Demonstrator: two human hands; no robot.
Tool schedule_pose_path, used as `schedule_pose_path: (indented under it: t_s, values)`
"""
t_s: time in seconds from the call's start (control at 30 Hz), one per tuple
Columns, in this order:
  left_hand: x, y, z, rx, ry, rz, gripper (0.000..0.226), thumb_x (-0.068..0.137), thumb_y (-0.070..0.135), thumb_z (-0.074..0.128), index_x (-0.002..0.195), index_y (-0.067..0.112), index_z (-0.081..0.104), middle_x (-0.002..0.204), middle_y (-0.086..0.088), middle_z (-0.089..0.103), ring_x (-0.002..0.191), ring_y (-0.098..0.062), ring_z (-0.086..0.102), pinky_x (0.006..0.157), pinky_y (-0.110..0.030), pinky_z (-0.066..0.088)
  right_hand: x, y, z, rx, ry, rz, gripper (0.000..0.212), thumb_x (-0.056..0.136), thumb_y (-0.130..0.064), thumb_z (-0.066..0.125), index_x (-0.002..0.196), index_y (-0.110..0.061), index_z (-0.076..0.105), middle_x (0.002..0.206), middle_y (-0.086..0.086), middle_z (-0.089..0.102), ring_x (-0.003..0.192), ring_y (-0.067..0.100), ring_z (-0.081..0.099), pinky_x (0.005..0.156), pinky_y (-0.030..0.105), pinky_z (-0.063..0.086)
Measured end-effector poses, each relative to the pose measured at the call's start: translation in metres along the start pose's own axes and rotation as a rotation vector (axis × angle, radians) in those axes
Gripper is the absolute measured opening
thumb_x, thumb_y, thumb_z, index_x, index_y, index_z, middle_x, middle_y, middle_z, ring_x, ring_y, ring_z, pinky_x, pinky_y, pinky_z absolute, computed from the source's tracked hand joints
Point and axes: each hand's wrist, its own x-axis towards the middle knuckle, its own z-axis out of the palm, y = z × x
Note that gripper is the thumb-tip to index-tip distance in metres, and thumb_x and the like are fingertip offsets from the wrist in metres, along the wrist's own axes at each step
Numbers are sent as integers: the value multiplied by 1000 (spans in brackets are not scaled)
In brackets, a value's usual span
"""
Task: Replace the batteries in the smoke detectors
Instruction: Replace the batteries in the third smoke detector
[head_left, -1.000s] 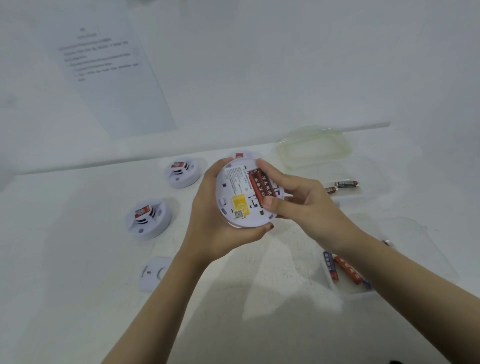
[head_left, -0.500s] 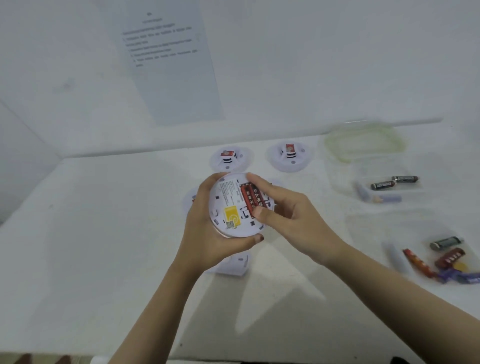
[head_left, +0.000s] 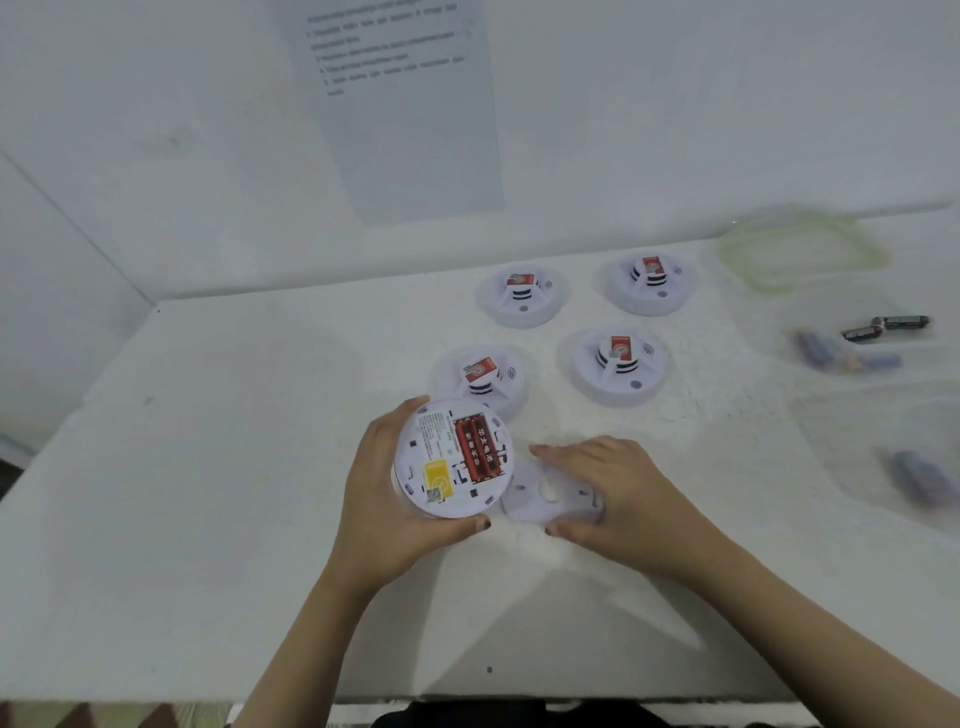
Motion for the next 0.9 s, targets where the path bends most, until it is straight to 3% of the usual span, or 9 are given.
schedule_pose_path:
  t_s: [0.07, 0.2, 0.33, 0.53, 0.67, 0.77, 0.9]
  values:
    - [-2, -7, -7, 9, -24, -21, 97, 38, 43, 85, 125, 44, 42, 124, 20, 52, 117, 4, 51, 91, -6, 40, 3, -5, -2, 53, 41, 15, 70, 67, -48, 64, 130, -18, 54, 111, -5, 65, 98, 6, 51, 87, 15, 34]
    - [-7, -23, -20, 6, -62, -83, 101, 36, 43, 85, 127, 38, 44, 124, 22, 53, 116, 7, 51, 89, -4, 40, 7, -21, -4, 406, 128, 275, 66, 65, -37, 72, 127, -35, 49, 109, -15, 58, 97, 2, 53, 82, 5, 39]
    - [-12, -36, -30, -61, -82, -111, 103, 38, 39, 89, 131, 23, 49, 124, 21, 57, 118, -2, 55, 91, -11, 45, 16, -47, 5, 596, 166, 260, 69, 65, -24, 75, 127, -31, 47, 109, -13, 60, 99, 2, 55, 81, 5, 40]
    - [-17, -42, -35, -218, -71, -181, 101, 39, 19, 92, 127, 25, 44, 124, 13, 57, 119, -14, 57, 89, -31, 54, 42, -81, 23, 468, 25, 120, 75, 68, -23, 73, 132, -35, 37, 117, -17, 57, 115, 0, 48, 94, 8, 34]
    - [-17, -48, -35, -236, -58, -179, 98, 41, 15, 94, 125, 22, 44, 126, 4, 57, 120, -22, 56, 92, -43, 53, 57, -86, 30, 391, -51, 67, 81, 71, -19, 76, 134, -41, 31, 120, -20, 55, 116, -9, 40, 93, -1, 23]
    - [-17, -51, -35, -226, -48, -182, 97, 42, 16, 94, 125, 23, 45, 126, 2, 57, 121, -25, 55, 93, -43, 52, 66, -86, 34, 345, -86, 55, 76, 69, -17, 77, 134, -31, 39, 125, -25, 48, 114, -16, 35, 91, -2, 22]
    - [-17, -52, -35, -224, -56, -162, 97, 42, 11, 95, 125, 19, 46, 126, 2, 56, 120, -22, 55, 92, -34, 52, 71, -87, 33, 366, -127, 93, 83, 68, -16, 76, 136, -36, 34, 124, -29, 47, 118, -3, 40, 91, 12, 34]
